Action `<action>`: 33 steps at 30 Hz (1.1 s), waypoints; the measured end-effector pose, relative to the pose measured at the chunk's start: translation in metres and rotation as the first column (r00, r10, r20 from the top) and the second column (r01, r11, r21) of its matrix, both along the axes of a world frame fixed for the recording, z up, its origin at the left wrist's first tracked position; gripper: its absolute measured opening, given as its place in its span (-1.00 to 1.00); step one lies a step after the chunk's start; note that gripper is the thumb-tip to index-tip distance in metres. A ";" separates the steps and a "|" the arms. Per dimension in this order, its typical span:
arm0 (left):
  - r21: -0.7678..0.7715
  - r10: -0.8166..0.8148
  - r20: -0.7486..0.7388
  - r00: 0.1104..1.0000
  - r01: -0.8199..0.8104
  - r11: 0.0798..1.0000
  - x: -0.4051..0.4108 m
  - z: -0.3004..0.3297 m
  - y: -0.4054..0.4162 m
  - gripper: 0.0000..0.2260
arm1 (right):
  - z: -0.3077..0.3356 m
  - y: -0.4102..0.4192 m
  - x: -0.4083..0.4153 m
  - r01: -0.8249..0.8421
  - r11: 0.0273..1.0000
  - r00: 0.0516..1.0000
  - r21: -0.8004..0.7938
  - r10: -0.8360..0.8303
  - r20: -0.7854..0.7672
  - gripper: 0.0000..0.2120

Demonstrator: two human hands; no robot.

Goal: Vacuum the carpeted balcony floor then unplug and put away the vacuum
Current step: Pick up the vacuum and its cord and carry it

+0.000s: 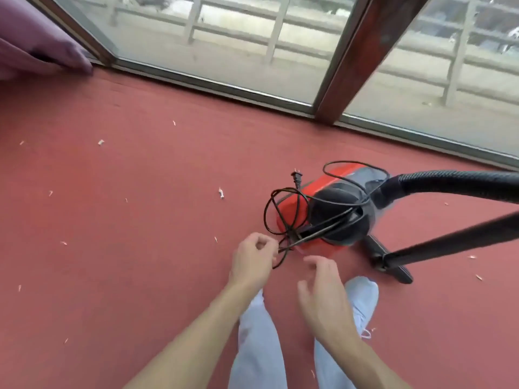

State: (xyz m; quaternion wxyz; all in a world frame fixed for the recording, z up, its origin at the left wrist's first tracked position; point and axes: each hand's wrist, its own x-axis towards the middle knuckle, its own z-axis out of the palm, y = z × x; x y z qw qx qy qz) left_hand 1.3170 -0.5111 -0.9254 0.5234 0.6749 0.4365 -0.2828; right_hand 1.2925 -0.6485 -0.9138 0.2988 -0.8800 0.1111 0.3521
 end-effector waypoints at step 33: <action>-0.483 0.235 0.138 0.962 -0.142 0.864 0.043 -0.010 0.021 -0.64 | 0.019 0.055 0.114 -0.241 0.966 0.838 0.092 0.159 0.522 -0.72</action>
